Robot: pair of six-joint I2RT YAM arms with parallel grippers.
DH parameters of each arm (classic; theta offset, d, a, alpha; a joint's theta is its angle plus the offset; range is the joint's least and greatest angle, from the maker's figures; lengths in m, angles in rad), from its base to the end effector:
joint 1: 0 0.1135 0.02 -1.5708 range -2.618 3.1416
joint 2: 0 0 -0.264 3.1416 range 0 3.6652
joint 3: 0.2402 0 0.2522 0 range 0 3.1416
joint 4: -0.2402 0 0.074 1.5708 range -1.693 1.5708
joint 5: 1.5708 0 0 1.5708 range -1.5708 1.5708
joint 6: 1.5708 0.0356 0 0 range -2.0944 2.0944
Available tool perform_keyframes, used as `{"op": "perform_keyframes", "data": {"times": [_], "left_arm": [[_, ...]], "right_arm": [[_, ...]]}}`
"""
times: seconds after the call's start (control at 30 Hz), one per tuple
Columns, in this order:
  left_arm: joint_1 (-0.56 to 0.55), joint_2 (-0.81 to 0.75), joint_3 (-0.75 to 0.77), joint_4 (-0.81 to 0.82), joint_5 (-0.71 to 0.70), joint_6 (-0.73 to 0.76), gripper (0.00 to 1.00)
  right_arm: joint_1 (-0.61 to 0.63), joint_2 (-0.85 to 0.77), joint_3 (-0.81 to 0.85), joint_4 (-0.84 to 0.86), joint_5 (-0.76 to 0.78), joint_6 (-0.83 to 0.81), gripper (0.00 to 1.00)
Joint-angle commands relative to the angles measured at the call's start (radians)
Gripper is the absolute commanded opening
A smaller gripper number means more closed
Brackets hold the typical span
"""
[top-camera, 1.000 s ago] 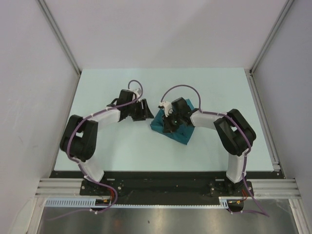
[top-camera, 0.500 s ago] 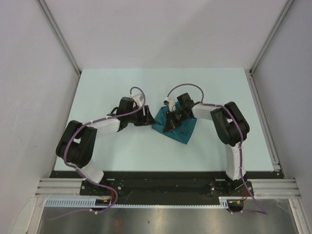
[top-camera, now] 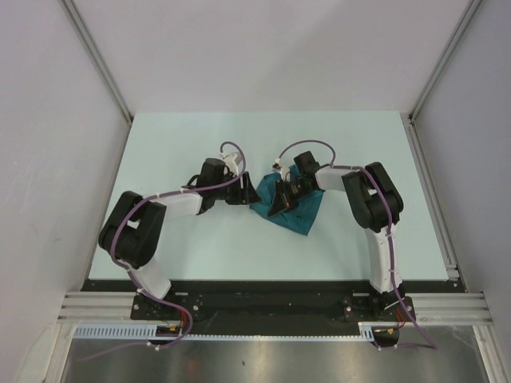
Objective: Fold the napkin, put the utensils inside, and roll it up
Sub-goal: Roll the napkin with the utensil
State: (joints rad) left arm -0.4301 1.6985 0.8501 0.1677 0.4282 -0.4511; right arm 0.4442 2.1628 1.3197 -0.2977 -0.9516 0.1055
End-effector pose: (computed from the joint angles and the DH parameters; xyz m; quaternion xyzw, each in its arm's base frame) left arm 0.3058 -0.1566 0.1643 0.0822 0.8829 -0.3529 0.2987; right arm 0.3618 0.2043 0.1035 -0.2427 0.8396 0.4822 0.0611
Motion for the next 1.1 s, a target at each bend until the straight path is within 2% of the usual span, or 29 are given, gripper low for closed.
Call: {"op": "perform_keyframes", "data": {"times": [0.0, 0.07, 0.33, 0.53, 0.63, 0.8, 0.83, 0.87, 0.93, 0.97, 1.07], "left_arm": [[-0.006, 0.041, 0.015, 0.075, 0.035, 0.020, 0.59], [-0.006, 0.073, 0.046, 0.053, 0.030, 0.029, 0.56], [-0.006, 0.105, 0.053, 0.061, 0.018, 0.029, 0.55], [-0.009, 0.168, 0.086, 0.067, 0.006, 0.031, 0.48], [-0.013, 0.199, 0.113, 0.059, 0.015, 0.031, 0.40], [-0.018, 0.214, 0.135, 0.035, 0.012, 0.037, 0.11], [-0.018, 0.216, 0.136, 0.024, 0.014, 0.038, 0.02], [-0.018, 0.217, 0.141, 0.018, 0.011, 0.040, 0.00], [-0.018, 0.224, 0.150, -0.014, 0.001, 0.040, 0.00], [-0.018, 0.225, 0.164, -0.026, -0.003, 0.038, 0.00], [-0.018, 0.239, 0.202, -0.094, -0.008, 0.032, 0.00]], "right_arm": [[-0.012, 0.083, -0.001, -0.130, 0.102, -0.018, 0.06], [-0.016, 0.095, 0.013, -0.138, 0.100, -0.012, 0.06], [-0.035, 0.118, 0.032, -0.139, 0.082, 0.003, 0.06], [-0.036, 0.120, 0.035, -0.141, 0.074, -0.001, 0.06], [-0.038, 0.120, 0.039, -0.141, 0.073, -0.001, 0.07], [-0.038, 0.108, 0.056, -0.153, 0.073, 0.002, 0.14], [-0.039, 0.094, 0.068, -0.158, 0.074, 0.002, 0.16], [-0.038, 0.089, 0.078, -0.173, 0.077, 0.002, 0.22], [-0.039, 0.059, 0.093, -0.187, 0.080, -0.003, 0.30], [-0.039, 0.045, 0.105, -0.198, 0.086, -0.003, 0.37], [-0.044, -0.036, 0.124, -0.234, 0.116, -0.021, 0.52]]}}
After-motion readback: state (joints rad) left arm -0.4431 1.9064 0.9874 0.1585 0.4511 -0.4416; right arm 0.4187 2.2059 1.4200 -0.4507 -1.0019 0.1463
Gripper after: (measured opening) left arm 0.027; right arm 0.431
